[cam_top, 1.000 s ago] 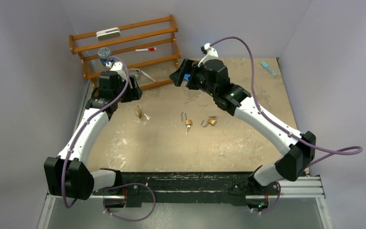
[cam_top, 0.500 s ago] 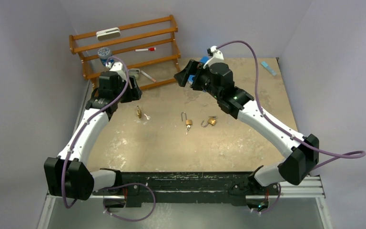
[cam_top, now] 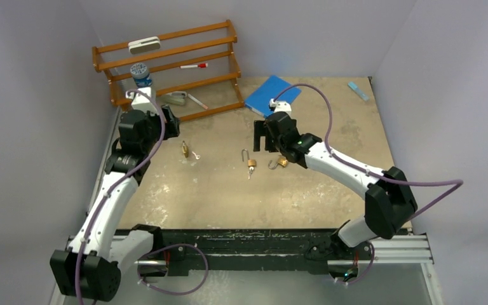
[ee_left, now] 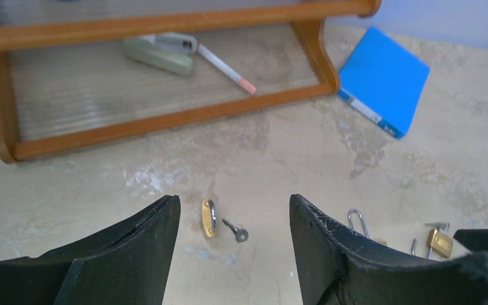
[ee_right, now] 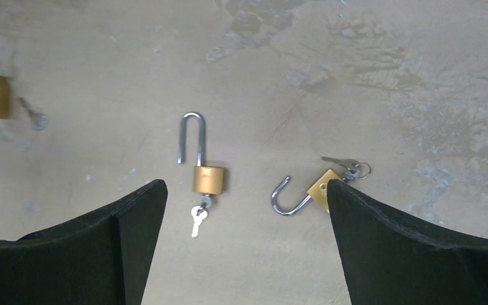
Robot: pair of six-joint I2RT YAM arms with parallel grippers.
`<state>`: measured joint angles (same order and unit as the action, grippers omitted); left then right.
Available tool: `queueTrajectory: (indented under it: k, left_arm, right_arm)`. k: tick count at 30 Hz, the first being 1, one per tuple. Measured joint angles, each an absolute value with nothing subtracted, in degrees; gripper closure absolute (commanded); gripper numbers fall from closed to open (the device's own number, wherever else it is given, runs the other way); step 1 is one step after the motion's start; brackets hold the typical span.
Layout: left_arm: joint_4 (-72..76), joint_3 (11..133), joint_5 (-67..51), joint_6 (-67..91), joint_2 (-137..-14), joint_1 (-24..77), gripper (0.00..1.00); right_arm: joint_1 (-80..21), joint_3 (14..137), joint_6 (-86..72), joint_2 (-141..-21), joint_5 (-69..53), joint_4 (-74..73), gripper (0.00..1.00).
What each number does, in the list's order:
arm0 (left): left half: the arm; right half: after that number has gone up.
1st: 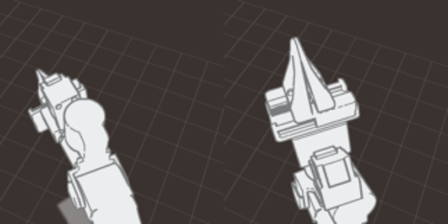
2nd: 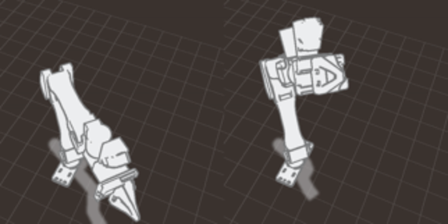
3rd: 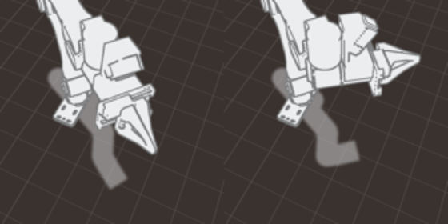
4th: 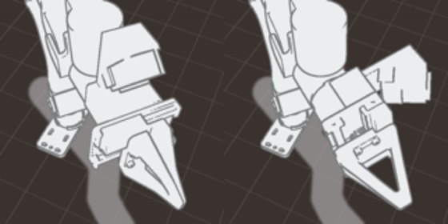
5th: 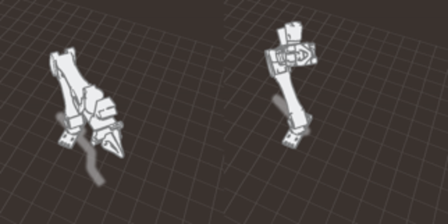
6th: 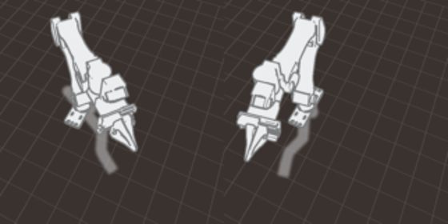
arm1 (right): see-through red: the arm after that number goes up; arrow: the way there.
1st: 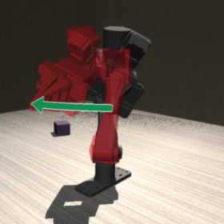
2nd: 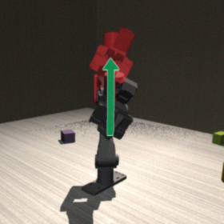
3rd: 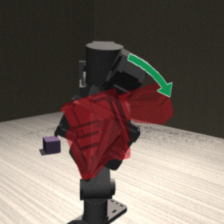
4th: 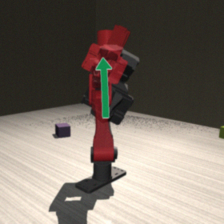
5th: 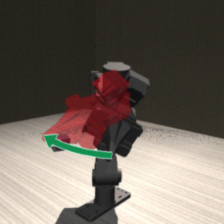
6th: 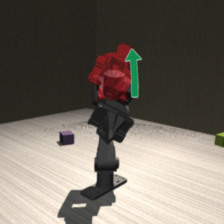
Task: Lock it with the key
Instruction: Pick up the lock from the center of the board.
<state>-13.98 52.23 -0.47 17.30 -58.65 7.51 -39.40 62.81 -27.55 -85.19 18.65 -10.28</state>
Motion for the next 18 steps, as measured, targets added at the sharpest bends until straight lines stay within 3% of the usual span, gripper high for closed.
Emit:
queueTrajectory:
  k: [5,12,18]
  left_arm:
    - [-7.8,48.8,3.8,15.7,-52.6,7.6,0.38]
    - [-2.0,44.4,11.4,12.5,-47.7,7.6,0.38]
    - [2.3,42.3,12.6,11.1,-45.5,7.6,0.37]
  right_arm:
    - [-39.4,62.8,-26.9,-89.5,20.0,-11.4,0.05]
    - [-40.2,63.9,-26.4,-97.8,17.1,-10.9,0.2]
    - [-41.0,64.3,-26.1,-102.9,12.8,-9.2,0.24]
